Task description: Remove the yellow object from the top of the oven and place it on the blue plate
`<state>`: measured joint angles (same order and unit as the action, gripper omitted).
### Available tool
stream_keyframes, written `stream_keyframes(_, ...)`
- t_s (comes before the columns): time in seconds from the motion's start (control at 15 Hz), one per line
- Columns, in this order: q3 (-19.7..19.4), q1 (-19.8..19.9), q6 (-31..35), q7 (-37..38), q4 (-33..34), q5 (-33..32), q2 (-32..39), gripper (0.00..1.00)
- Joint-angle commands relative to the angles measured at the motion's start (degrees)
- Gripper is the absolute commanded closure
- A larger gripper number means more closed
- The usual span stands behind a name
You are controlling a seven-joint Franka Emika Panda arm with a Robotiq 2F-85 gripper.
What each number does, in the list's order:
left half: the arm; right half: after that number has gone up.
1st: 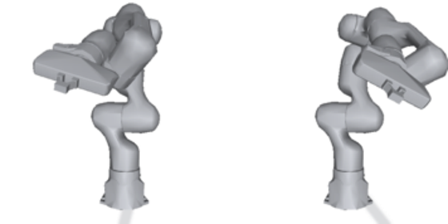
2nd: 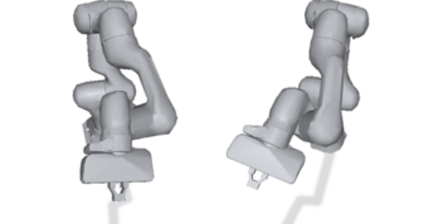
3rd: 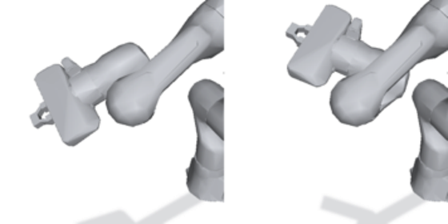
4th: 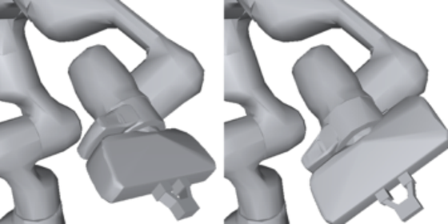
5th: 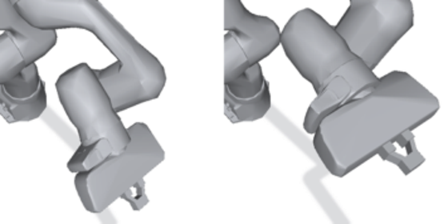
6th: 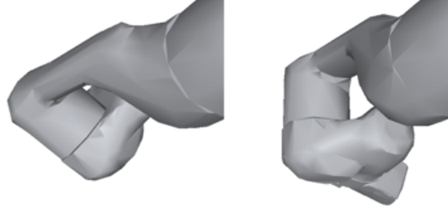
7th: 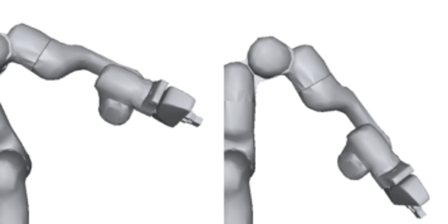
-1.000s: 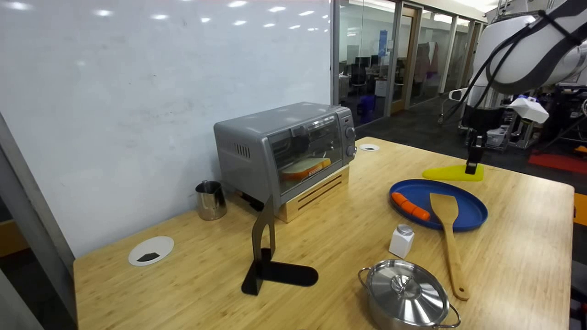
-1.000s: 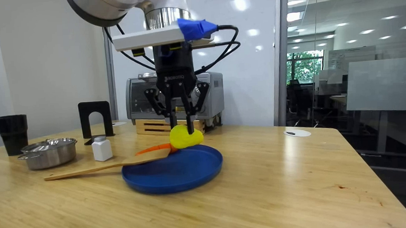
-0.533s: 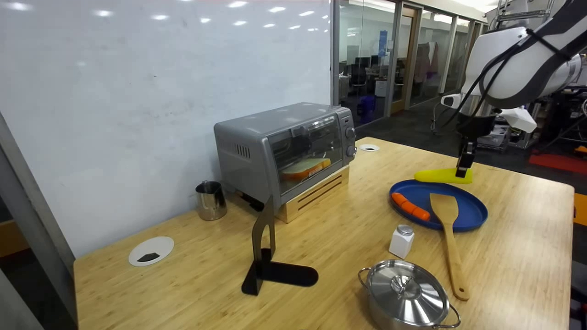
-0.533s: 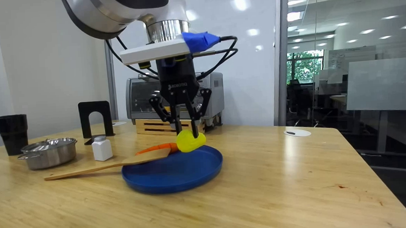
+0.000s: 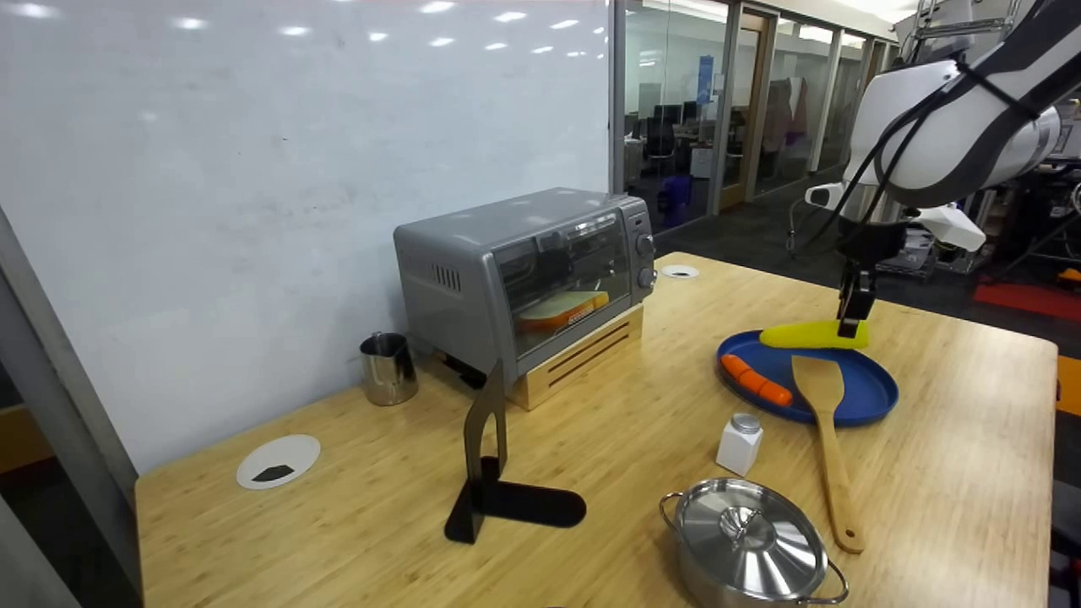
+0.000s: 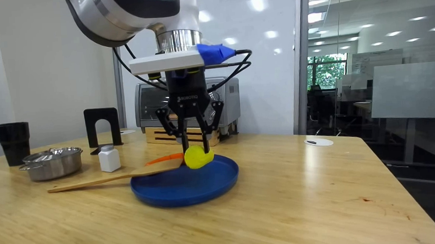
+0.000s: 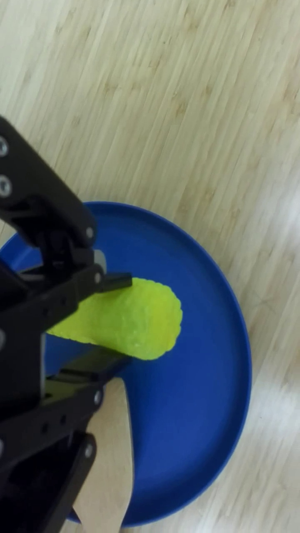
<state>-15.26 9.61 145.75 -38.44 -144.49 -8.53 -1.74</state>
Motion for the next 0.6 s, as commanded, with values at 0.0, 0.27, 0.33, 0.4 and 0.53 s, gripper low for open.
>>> stream_keyframes(0.0,0.90,0.83,-1.11,-2.63,0.37,0.53,0.81,0.28)
stream_keyframes(0.27,1.28,0.55,-5.07,-2.64,1.54,1.70,-1.76,0.01)
stream_keyframes(0.33,1.55,0.35,-7.84,-1.02,2.58,2.23,-3.67,0.00)
stream_keyframes(0.4,2.00,0.02,-10.61,1.33,3.75,2.82,-5.82,0.00)
stream_keyframes(0.53,3.03,-0.50,-15.61,6.04,6.64,3.18,-9.55,0.00)
